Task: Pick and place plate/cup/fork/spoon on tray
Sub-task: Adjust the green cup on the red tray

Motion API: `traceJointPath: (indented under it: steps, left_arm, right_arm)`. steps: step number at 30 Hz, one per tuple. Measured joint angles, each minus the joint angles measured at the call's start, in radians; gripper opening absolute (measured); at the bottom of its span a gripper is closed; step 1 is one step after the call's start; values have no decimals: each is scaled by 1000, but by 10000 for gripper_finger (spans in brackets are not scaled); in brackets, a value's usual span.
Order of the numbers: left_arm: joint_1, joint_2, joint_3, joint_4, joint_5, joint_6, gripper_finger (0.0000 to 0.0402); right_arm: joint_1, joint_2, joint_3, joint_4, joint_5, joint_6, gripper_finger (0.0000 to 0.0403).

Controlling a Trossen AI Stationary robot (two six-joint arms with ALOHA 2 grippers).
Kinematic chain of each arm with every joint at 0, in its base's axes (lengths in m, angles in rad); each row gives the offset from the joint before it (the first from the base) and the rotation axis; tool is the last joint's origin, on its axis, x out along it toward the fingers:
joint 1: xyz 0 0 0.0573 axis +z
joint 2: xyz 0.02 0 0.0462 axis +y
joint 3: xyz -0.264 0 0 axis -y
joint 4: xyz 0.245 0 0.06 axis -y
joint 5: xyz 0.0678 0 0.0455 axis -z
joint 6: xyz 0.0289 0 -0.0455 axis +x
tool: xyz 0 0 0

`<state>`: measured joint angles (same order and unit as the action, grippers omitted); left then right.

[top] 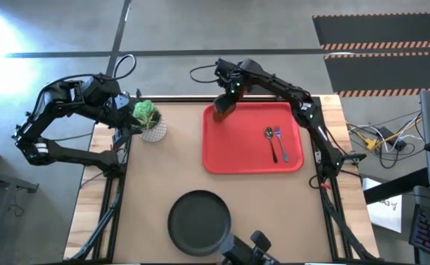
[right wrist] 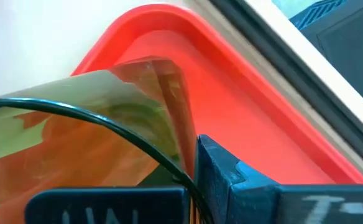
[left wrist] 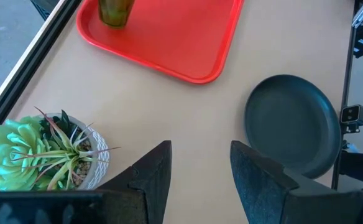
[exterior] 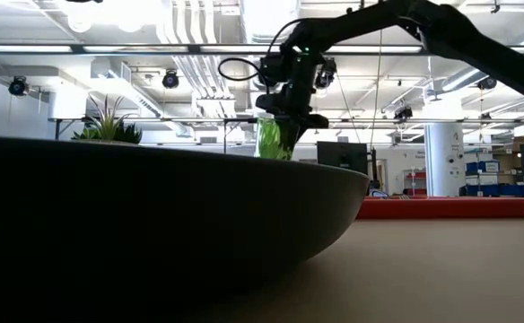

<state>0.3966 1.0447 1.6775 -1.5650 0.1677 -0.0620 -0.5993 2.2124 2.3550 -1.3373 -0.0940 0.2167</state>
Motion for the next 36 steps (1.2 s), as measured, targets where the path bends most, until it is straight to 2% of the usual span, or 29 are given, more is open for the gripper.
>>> traceJointPath:
  steps: [6, 15, 21, 31, 36]
  left_arm:
    - [0, 0, 0, 0, 0, 0, 147]
    - [0, 9, 0, 2, 0, 42, 147]
    - [0, 26, 0, 2, 0, 42, 147]
    - [0, 29, 0, 3, 0, 42, 147]
    - [0, 28, 0, 3, 0, 40, 147]
  right_arm:
    - [-35, 0, 0, -13, -2, 17, 9]
    - [-46, 0, 0, -139, -9, 26, 9]
    - [-49, 0, 0, -110, -19, 25, 9]
    - [-72, 0, 0, -59, -96, 17, 8]
    - [-97, 0, 0, -60, -96, 13, 8]
